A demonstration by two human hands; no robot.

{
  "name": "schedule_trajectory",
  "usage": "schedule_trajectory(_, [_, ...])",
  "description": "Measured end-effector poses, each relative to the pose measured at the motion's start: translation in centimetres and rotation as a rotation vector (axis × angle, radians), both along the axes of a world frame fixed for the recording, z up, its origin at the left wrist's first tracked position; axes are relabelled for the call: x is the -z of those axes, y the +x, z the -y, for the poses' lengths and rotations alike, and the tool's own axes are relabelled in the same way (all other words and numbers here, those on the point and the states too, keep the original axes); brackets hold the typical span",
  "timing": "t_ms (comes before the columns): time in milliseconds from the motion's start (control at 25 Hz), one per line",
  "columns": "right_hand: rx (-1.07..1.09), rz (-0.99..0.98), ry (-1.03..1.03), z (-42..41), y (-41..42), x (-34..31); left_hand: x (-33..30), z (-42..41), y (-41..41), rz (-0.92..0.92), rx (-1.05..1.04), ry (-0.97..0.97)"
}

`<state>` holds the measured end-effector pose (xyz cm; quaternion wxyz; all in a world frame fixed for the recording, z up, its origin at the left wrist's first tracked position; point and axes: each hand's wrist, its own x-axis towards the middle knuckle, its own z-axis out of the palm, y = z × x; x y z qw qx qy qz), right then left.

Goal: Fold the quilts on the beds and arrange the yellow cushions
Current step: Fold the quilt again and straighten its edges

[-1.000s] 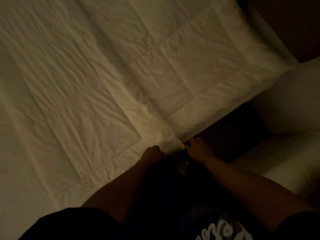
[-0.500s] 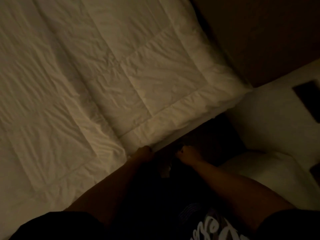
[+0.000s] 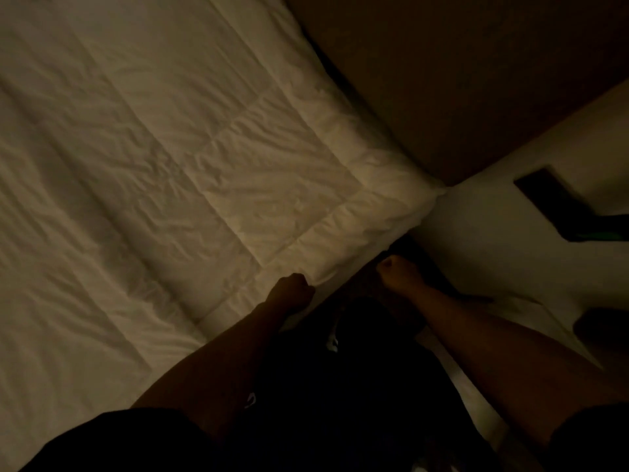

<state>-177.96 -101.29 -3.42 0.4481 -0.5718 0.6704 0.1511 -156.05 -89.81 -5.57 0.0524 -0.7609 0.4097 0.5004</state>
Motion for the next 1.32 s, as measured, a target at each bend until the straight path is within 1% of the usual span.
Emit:
schedule_trajectory(160, [0.192,0.044,0.013,6.5,-2.2,3.5,2.2,3.4,-0.9,0.09,0.002,-0.009])
schedule_trajectory(320, [0.578,0.178,0.029,13.0,-4.9,9.1,4.9,7.0,-3.4,0.209,0.085,-0.019])
schedule_trajectory(360, [0.665,0.198,0.015,14.4,-5.7,11.3,5.6,7.9,-4.4,0.226,0.1,-0.034])
schedule_trajectory(400, [0.745,0.207,0.005,15.6,-5.7,12.0,6.3,8.9,-5.4,0.238,0.108,-0.047])
schedule_trajectory(480, [0.878,0.259,0.016,17.3,-5.2,11.8,7.6,10.1,-7.1,0.25,0.078,-0.028])
schedule_trajectory(600, [0.997,0.367,0.05,18.5,-3.8,10.3,9.2,10.1,-8.6,0.317,0.01,0.011])
schedule_trajectory(640, [1.034,0.417,0.081,18.6,-3.5,10.2,9.6,9.9,-8.8,0.351,-0.001,0.005])
schedule_trajectory(720, [1.022,0.51,0.161,18.8,-3.5,9.9,10.2,9.4,-8.8,0.4,0.008,-0.017])
schedule_trajectory(760, [1.105,0.593,0.24,18.8,-3.1,10.0,10.4,9.2,-8.7,0.405,0.015,-0.035])
schedule_trajectory(800, [1.186,0.667,0.267,18.7,-2.7,10.1,10.5,9.0,-8.4,0.395,0.005,-0.062])
schedule_trajectory(880, [1.166,0.752,0.337,18.1,-1.6,9.6,10.4,8.8,-7.6,0.337,-0.069,-0.132])
schedule_trajectory(960, [1.067,0.775,0.221,16.8,-0.5,8.1,9.9,8.6,-6.6,0.269,-0.145,-0.186])
schedule_trajectory(1000, [1.065,0.786,0.187,16.2,0.0,7.7,9.6,8.3,-6.0,0.236,-0.17,-0.197])
schedule_trajectory(1120, [0.958,0.831,0.083,13.8,1.9,5.8,8.3,7.3,-4.6,0.17,-0.234,-0.221])
schedule_trajectory(1240, [0.802,0.769,-0.039,11.0,3.5,4.0,6.4,6.7,-3.1,0.141,-0.293,-0.243])
schedule_trajectory(1320, [0.704,0.761,-0.071,8.9,4.7,2.8,4.5,6.0,-1.9,0.132,-0.332,-0.251])
